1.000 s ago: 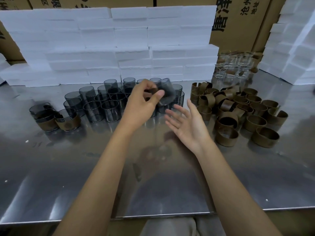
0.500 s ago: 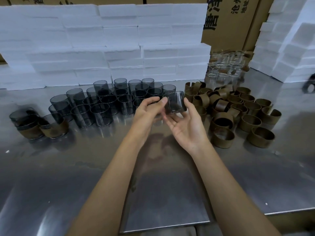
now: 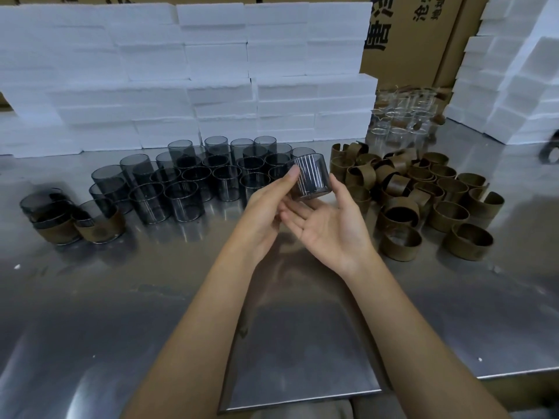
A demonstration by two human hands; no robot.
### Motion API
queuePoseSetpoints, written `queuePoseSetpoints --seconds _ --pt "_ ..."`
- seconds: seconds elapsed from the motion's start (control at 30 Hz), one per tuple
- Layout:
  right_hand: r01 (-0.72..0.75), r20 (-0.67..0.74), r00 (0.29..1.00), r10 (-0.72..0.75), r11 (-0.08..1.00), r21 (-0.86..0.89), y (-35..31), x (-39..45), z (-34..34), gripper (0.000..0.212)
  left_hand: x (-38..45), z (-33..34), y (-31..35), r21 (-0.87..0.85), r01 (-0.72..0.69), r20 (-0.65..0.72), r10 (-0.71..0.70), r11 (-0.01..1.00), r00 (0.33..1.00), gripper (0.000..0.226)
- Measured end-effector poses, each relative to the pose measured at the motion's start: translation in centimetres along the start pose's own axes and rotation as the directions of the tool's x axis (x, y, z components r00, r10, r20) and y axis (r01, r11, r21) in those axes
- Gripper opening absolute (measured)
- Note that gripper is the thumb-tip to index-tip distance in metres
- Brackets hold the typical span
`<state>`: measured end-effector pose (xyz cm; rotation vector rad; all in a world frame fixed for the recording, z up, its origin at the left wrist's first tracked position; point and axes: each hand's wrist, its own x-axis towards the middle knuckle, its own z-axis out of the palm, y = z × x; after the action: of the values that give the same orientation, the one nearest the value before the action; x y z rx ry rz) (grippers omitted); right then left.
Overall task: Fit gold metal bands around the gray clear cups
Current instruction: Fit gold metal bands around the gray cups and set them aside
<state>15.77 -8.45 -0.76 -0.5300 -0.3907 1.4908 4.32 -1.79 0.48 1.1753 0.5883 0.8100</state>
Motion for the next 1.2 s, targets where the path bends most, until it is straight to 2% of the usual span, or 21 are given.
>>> queuePoseSetpoints --seconds 0.07,0.13,0.2,0.33,0.43,0.5,0.53,0.57,0.63,0.73,0.83,0.97,1.1,1.2 --pt "0.036 -0.035 0.999 -0.036 0.999 0.013 -0.1 0.0 0.1 0.060 0.2 0.0 -0.1 -0.004 -0.006 -0.021 0.006 1.000 1.000 0.033" --pt "0.086 -0.070 0.994 -0.086 0.996 -0.003 -0.2 0.0 0.1 0.056 0.4 0.0 -0.1 -0.011 -0.044 -0.130 0.042 0.999 0.991 0.023" --pt "0.125 -0.088 0.988 -0.127 0.992 -0.030 -0.3 0.0 0.0 0.055 0.4 0.0 0.0 0.024 -0.082 -0.216 0.085 0.996 0.973 0.027" --pt "0.173 -0.085 0.979 -0.187 0.974 -0.147 -0.1 0.2 0.0 0.051 0.0 0.1 -0.2 0.117 -0.119 -0.236 0.144 0.986 0.961 0.029" --pt "0.292 -0.069 0.933 -0.352 0.857 -0.425 0.5 0.4 0.4 0.042 0.0 0.3 -0.3 0.155 -0.115 -0.202 0.145 0.981 0.969 0.025" --pt "0.337 -0.056 0.888 -0.456 0.729 -0.597 1.0 0.4 0.3 0.040 -0.1 0.2 -0.3 0.099 -0.091 -0.192 0.108 0.991 0.975 0.024" --pt "0.341 -0.051 0.880 -0.473 0.701 -0.627 1.1 0.4 0.3 0.042 -0.1 0.1 -0.2 0.060 -0.076 -0.184 0.086 0.995 0.979 0.024" --pt "0.342 -0.055 0.882 -0.469 0.714 -0.611 1.1 0.4 0.3 0.042 -0.1 0.0 0.0 0.018 -0.065 -0.173 0.067 0.998 0.983 0.023" --pt "0.297 -0.093 0.917 -0.387 0.820 -0.489 0.8 0.4 0.3 0.043 -0.1 -0.4 0.2 -0.030 -0.054 -0.148 0.049 0.998 0.988 0.022" --pt "0.085 -0.147 0.981 -0.127 0.960 -0.266 0.0 0.0 0.2 0.071 -0.2 -0.8 0.4 -0.005 -0.042 -0.074 0.042 0.999 0.996 0.031" --pt "0.006 -0.120 0.993 -0.022 0.991 -0.134 -0.1 -0.3 0.1 0.067 -0.3 -0.8 0.6 0.010 -0.040 -0.013 0.041 0.999 0.999 0.036" --pt "0.094 -0.141 0.983 -0.113 0.986 -0.135 0.0 0.0 0.2 0.054 -0.2 -0.8 0.5 -0.011 -0.087 -0.035 0.087 0.996 0.996 0.045" --pt "0.229 -0.140 0.951 -0.274 0.934 -0.275 -0.2 0.1 0.1 0.051 0.0 -1.2 0.2 0.011 -0.108 -0.148 0.108 0.994 0.983 0.036" --pt "0.314 -0.119 0.913 -0.390 0.859 -0.405 0.0 0.2 0.1 0.032 0.0 -1.2 0.1 0.045 -0.112 -0.113 0.117 0.993 0.987 0.031"
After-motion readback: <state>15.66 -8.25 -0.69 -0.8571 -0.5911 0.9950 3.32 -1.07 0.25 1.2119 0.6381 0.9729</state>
